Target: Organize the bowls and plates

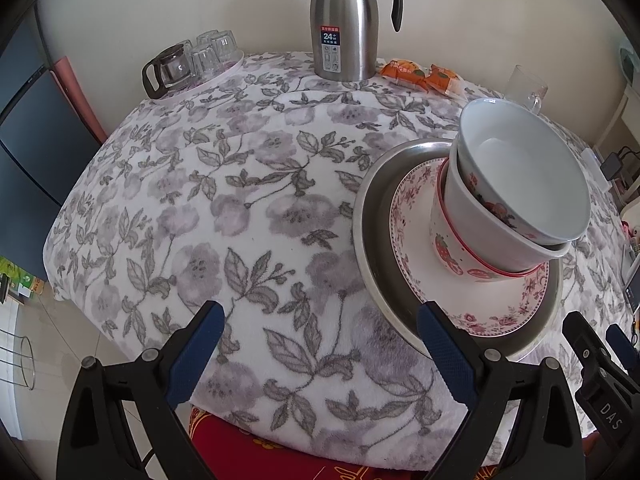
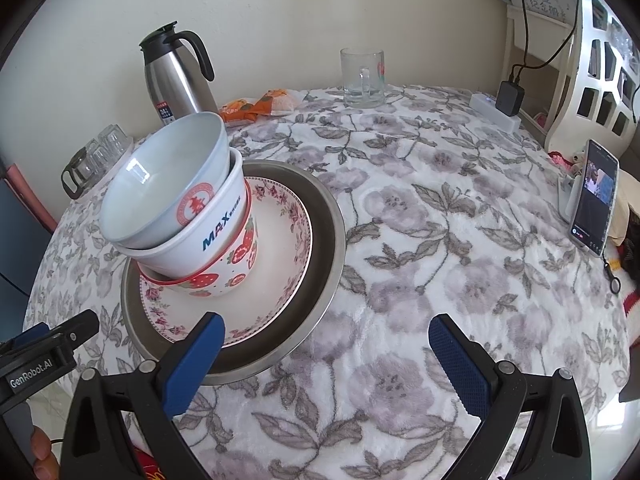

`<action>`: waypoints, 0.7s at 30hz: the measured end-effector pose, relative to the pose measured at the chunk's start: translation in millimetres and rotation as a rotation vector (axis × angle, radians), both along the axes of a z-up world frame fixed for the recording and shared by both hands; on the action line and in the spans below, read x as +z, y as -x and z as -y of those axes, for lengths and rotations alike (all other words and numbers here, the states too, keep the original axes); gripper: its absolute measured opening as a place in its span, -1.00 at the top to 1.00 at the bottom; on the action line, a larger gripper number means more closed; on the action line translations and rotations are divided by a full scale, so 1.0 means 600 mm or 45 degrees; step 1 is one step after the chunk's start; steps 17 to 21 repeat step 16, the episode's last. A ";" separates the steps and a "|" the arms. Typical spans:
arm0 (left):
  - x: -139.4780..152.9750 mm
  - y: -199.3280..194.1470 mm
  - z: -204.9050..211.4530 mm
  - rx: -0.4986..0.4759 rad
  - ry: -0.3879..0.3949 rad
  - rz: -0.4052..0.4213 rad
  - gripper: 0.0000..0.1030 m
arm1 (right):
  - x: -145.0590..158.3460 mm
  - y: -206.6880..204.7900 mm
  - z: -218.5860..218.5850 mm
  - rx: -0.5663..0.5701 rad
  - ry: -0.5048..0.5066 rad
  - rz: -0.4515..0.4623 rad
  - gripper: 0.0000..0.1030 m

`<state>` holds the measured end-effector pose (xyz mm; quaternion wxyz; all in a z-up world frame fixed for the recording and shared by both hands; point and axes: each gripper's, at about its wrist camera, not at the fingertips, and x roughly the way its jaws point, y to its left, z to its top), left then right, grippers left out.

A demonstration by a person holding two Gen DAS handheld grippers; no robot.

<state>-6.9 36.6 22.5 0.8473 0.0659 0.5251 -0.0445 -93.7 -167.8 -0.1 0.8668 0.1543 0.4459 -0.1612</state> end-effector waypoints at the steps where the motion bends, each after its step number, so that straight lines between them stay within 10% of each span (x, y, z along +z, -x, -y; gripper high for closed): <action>1: 0.000 0.000 0.000 0.000 -0.001 -0.002 -0.89 | -0.001 0.001 0.001 -0.001 0.000 -0.001 -1.00; 21: 0.001 0.001 -0.001 0.015 0.009 -0.002 -0.89 | -0.004 0.001 0.002 -0.004 -0.003 -0.006 -1.00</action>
